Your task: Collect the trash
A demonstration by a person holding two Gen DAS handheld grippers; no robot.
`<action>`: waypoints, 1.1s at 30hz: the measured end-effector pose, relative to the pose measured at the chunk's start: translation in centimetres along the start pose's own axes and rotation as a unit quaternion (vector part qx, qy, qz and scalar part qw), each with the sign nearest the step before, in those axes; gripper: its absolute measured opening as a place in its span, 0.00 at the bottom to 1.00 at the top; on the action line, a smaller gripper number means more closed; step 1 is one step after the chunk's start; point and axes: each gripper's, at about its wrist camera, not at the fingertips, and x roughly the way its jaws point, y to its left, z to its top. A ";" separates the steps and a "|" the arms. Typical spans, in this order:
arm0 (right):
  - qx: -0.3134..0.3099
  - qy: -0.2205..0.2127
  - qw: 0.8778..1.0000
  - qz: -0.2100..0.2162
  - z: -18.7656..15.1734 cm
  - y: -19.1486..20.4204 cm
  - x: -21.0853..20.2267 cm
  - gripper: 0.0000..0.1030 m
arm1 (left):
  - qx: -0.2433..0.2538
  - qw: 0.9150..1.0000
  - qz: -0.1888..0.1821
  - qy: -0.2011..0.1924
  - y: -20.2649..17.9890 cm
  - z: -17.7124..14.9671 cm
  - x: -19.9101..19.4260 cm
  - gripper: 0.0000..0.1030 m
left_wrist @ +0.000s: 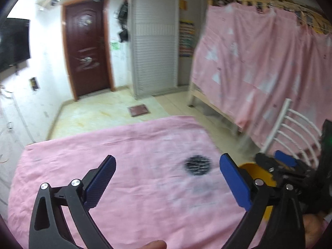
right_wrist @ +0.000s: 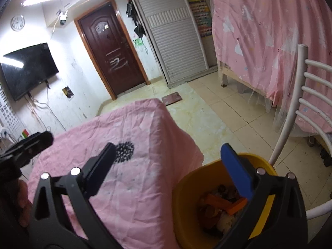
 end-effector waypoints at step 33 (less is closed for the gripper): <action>-0.086 -0.033 0.993 0.067 -5.4 17.0 0.7 0.94 | -0.112 0.984 0.135 0.000 19.6 -9.0 -3.6 0.91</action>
